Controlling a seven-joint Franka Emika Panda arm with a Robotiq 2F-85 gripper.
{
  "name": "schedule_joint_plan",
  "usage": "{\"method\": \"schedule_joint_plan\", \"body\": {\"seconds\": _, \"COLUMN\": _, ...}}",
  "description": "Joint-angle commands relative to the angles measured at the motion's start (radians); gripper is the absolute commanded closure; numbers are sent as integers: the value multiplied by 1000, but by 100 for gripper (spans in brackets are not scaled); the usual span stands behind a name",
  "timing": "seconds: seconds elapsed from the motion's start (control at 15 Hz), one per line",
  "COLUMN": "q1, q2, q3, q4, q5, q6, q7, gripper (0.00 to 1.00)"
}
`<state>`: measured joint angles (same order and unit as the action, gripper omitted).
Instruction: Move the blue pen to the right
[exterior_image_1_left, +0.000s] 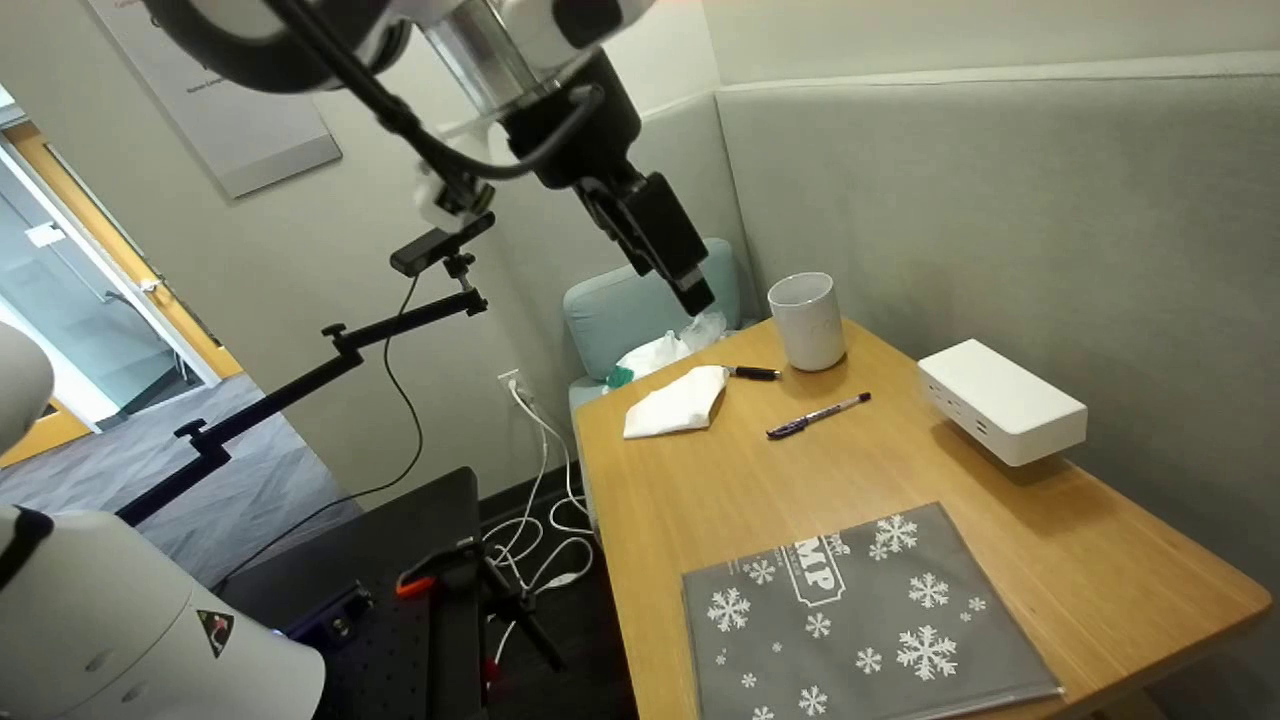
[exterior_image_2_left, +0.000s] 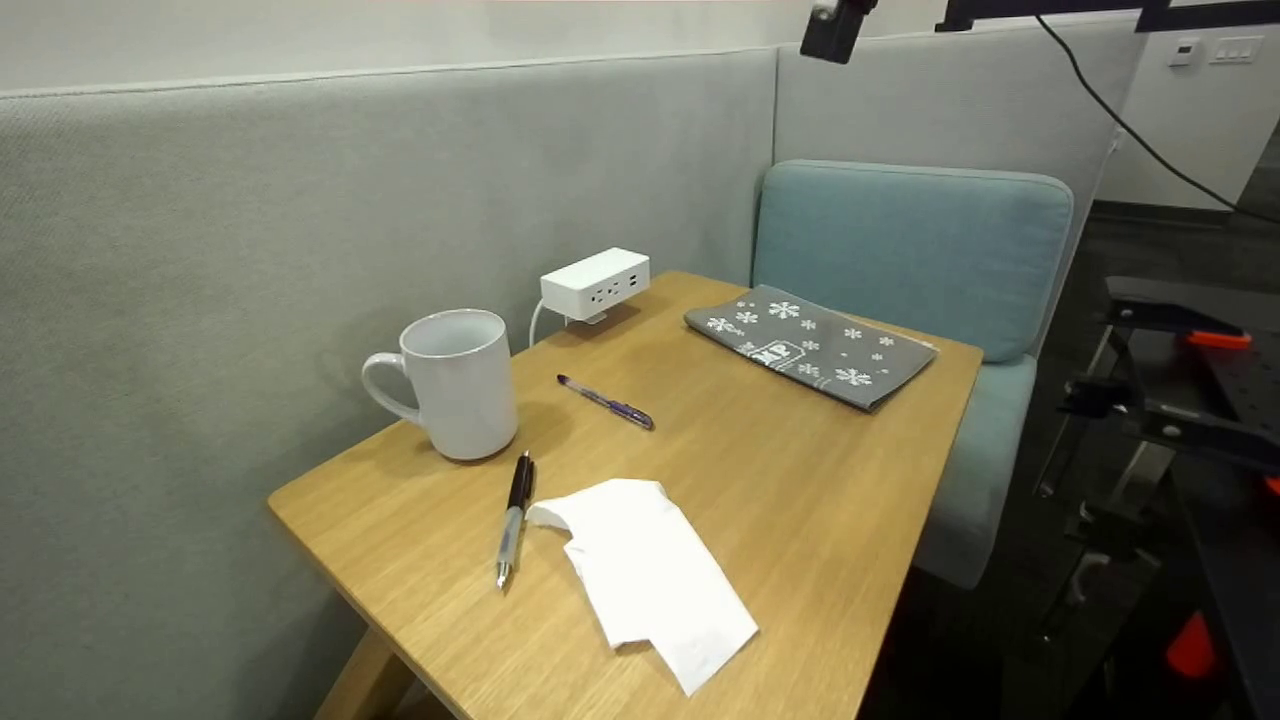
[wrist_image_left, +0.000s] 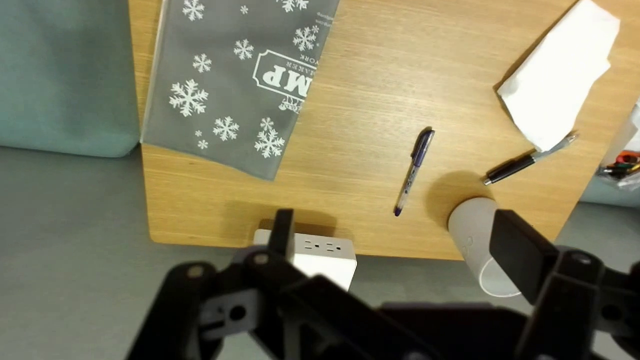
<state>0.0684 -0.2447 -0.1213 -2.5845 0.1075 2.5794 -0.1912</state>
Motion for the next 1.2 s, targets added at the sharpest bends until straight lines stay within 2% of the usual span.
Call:
{"method": "schedule_joint_plan", "body": {"seconds": 0.0, "q1": 19, "q2": 199, "q3": 21, "q4": 127, "q5": 97, "q6": 20, "q7": -35, "gripper": 0}}
{"method": "schedule_joint_plan", "body": {"seconds": 0.07, "q1": -12, "q2": 106, "q3": 34, "q4": 54, "q5": 51, "q6": 20, "q7": -6, "gripper": 0}}
{"method": "schedule_joint_plan", "body": {"seconds": 0.2, "q1": -16, "q2": 155, "q3": 47, "q4": 76, "q5": 55, "q6": 22, "q7": -5, "gripper": 0}}
{"method": "schedule_joint_plan", "body": {"seconds": 0.33, "q1": -20, "q2": 146, "q3": 47, "q4": 75, "q5": 55, "q6": 22, "q7": -5, "gripper": 0}}
{"method": "schedule_joint_plan", "body": {"seconds": 0.4, "q1": -16, "q2": 166, "q3": 43, "q4": 97, "q5": 90, "q6": 28, "q7": -6, "gripper": 0}}
{"method": "schedule_joint_plan", "body": {"seconds": 0.53, "q1": -17, "q2": 248, "q3": 47, "q4": 159, "q5": 121, "q6": 47, "q7": 35, "gripper": 0}}
{"method": "schedule_joint_plan", "body": {"seconds": 0.67, "q1": -16, "q2": 329, "q3": 58, "q4": 217, "q5": 187, "q6": 63, "q7": 18, "gripper": 0}}
{"method": "schedule_joint_plan", "body": {"seconds": 0.8, "q1": -24, "q2": 418, "q3": 80, "q4": 282, "q5": 192, "q6": 70, "q7": 51, "gripper": 0}}
{"method": "schedule_joint_plan", "body": {"seconds": 1.13, "q1": -18, "q2": 658, "q3": 114, "q4": 449, "q5": 111, "q6": 118, "q7": 202, "gripper": 0}}
